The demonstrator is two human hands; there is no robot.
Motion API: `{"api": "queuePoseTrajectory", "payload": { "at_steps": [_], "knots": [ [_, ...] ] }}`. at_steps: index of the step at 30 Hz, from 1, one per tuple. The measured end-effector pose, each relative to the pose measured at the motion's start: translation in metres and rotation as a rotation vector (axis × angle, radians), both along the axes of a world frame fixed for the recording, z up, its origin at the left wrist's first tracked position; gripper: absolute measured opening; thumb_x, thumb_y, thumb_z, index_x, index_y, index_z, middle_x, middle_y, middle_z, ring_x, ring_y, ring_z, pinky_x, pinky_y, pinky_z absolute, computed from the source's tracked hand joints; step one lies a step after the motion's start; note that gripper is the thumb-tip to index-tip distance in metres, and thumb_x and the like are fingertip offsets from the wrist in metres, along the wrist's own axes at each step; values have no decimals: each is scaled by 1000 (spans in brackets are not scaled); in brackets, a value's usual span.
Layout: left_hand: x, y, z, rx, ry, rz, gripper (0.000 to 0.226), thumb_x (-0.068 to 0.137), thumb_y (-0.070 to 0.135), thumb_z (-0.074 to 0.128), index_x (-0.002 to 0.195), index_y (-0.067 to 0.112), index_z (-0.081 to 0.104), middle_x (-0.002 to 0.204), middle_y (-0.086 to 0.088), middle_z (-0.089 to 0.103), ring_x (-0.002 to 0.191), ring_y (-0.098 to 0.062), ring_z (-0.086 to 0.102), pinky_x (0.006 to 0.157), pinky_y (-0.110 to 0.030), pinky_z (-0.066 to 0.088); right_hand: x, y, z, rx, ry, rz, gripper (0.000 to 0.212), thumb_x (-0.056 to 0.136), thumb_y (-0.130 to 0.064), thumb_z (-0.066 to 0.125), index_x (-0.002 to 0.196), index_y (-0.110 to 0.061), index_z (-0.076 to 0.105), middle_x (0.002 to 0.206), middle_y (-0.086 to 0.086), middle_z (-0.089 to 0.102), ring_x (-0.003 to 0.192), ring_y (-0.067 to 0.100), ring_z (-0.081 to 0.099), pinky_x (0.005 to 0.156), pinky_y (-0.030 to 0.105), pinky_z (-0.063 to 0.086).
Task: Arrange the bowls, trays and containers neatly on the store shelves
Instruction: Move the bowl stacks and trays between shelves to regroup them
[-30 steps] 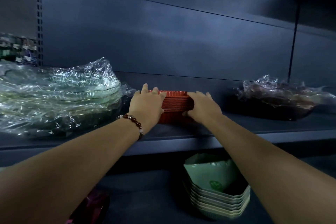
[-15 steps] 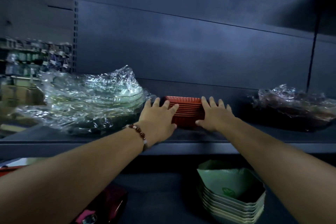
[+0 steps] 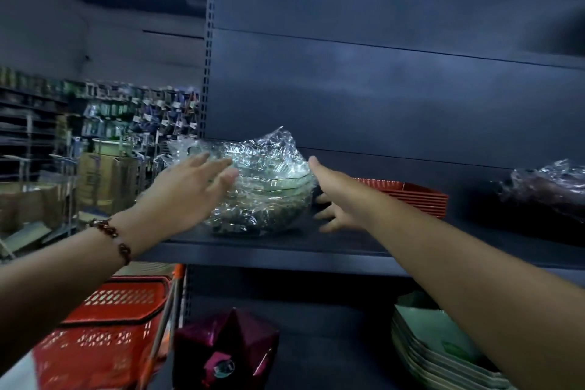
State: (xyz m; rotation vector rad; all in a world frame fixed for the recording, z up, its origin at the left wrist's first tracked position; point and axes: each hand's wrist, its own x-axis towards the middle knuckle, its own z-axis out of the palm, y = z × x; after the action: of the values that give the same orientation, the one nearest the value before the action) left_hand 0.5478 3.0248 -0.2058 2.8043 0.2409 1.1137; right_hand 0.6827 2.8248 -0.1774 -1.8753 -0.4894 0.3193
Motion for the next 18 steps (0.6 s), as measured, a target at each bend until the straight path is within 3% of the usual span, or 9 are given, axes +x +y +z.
{"api": "queuePoseTrajectory", "payload": {
  "at_steps": [2,4,6,8,10,12,15,18],
  "knots": [
    [4,15,-2,-295,-85,-51,76,90,73,12,146,27,36,156,-4,26,146,-23,14,116,-50,17,9,20,0,82,225,13,98,68,-86,42,146,-28,31,153,13,31,127,45,43,79,59,51],
    [5,28,0,-698,-111,-102,89,84,80,31,152,24,21,157,-6,25,143,-31,23,113,-56,21,14,35,2,124,333,-5,108,54,-86,56,140,-24,38,149,11,37,124,46,46,66,65,52],
    [6,32,1,-1001,-60,-148,96,80,79,42,152,22,18,156,-14,24,140,-40,27,111,-59,25,15,45,5,116,354,-39,92,61,-69,68,136,-22,43,149,5,34,124,47,44,62,67,51],
    [9,28,1,-1080,31,-189,79,89,69,38,150,21,25,156,-15,23,141,-39,22,113,-57,22,17,54,6,104,375,-66,49,77,-35,65,120,-15,52,144,9,38,117,47,48,66,68,50],
    [13,25,2,-1156,66,-215,75,91,65,37,150,21,23,157,-13,20,143,-35,18,115,-56,17,18,58,4,94,386,-80,27,75,-11,56,102,-11,54,138,14,45,112,46,52,68,69,50],
    [13,26,3,-1217,81,-250,75,88,63,44,146,19,29,155,-14,24,141,-36,23,114,-56,20,17,59,3,111,391,-99,24,76,-4,51,100,-8,52,134,16,47,109,46,55,68,68,51],
    [0,27,0,-1271,51,-283,63,83,55,54,131,15,42,145,-17,39,122,-33,45,99,-45,42,-3,51,4,130,379,-107,19,82,-3,47,100,-6,50,114,20,61,95,41,64,72,65,52],
    [-18,26,-12,-1259,23,-358,68,74,62,62,127,20,52,140,-15,48,120,-32,50,97,-44,44,-31,29,4,148,342,-45,10,85,-3,40,84,-6,49,87,20,66,79,35,66,66,62,49]
  ]
}}
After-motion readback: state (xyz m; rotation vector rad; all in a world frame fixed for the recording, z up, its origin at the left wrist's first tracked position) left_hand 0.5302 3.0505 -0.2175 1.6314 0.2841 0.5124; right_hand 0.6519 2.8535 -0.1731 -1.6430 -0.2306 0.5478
